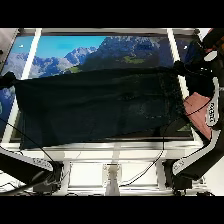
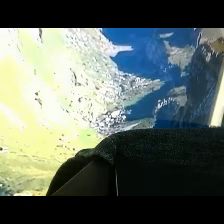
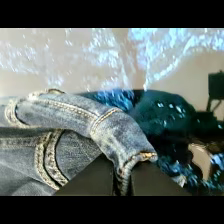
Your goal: Fold the clothes and pants, and hang the long-sleeved shirts on hangers.
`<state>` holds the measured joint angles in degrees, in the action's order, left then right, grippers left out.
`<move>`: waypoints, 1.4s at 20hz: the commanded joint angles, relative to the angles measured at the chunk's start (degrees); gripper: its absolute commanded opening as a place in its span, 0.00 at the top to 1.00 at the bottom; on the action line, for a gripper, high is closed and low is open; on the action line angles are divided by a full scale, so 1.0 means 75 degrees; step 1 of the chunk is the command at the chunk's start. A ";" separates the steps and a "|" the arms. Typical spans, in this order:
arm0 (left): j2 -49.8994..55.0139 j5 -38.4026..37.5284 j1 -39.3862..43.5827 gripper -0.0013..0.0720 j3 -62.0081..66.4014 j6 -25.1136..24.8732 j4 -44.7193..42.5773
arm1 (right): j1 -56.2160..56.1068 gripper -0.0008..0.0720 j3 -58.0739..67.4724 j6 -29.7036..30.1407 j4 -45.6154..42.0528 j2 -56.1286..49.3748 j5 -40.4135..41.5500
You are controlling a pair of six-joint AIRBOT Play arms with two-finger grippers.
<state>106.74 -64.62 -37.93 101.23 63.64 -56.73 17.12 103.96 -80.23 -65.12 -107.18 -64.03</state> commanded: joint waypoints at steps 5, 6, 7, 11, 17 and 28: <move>0.0061 0.1174 0.0216 0.95 0.0006 0.0000 -0.0032 | -0.0006 0.94 0.0000 -0.0017 0.0058 -0.0003 0.1072; 0.0090 0.1314 0.0274 0.95 0.0006 0.0000 -0.0035 | -0.0006 0.94 0.0000 -0.0017 0.0058 -0.0003 0.1274; 0.0111 0.1399 0.0335 0.95 0.0006 0.0003 -0.0032 | -0.0012 0.94 0.0000 -0.0017 0.0058 -0.0003 0.1486; 0.0335 0.1370 0.0571 0.95 0.0003 0.0006 -0.0035 | -0.0166 0.94 -0.0119 -0.0015 0.0015 -0.0047 0.2288; 0.0469 0.1422 0.0650 0.90 0.0006 0.0006 -0.0032 | -0.0332 0.94 -0.0187 -0.0015 -0.0213 -0.0230 0.3357; -0.0192 0.1341 0.0571 0.02 0.0006 0.0026 -0.0038 | -0.0213 0.19 0.0662 -0.0015 -0.0425 -0.0198 0.2993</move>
<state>107.70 -54.30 -33.19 101.23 63.86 -57.01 14.98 105.80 -80.34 -67.90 -108.71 -37.87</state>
